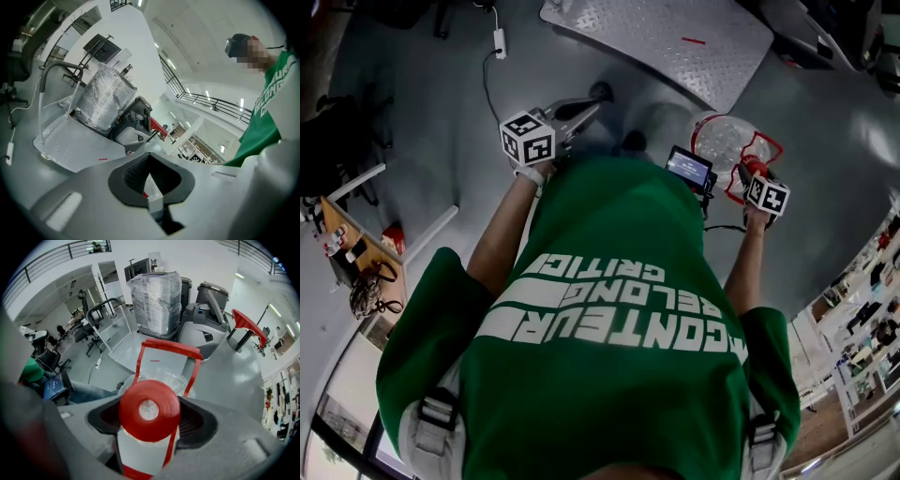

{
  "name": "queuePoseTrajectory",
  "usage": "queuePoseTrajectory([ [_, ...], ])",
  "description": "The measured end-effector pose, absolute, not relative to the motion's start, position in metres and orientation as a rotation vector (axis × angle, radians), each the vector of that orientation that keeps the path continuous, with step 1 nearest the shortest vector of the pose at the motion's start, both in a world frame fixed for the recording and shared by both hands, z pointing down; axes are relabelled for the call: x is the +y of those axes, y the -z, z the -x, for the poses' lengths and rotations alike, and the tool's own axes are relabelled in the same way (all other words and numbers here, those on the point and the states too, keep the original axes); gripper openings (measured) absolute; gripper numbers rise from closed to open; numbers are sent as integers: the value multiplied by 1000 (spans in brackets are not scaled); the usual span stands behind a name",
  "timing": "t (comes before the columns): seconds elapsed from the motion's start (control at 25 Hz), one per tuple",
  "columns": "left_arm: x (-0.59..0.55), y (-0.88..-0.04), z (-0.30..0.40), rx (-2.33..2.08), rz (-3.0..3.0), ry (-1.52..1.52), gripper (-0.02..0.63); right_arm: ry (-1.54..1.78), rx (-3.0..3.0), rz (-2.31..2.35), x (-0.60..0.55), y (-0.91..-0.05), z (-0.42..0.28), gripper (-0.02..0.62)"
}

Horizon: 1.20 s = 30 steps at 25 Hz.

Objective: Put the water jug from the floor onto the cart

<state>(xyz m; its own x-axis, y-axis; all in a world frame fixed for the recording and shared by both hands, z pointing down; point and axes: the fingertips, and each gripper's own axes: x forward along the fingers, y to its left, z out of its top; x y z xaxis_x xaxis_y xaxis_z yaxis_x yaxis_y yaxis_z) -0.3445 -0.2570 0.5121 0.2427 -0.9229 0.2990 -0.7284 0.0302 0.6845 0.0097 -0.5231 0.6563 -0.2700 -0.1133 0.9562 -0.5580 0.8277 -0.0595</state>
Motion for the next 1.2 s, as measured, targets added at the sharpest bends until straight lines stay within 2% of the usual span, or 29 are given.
queuePoseTrajectory([
  [1.2,-290,-517,501,-1505,-1779,387,9,-479,-1833,-612,-570,-623,132,307],
])
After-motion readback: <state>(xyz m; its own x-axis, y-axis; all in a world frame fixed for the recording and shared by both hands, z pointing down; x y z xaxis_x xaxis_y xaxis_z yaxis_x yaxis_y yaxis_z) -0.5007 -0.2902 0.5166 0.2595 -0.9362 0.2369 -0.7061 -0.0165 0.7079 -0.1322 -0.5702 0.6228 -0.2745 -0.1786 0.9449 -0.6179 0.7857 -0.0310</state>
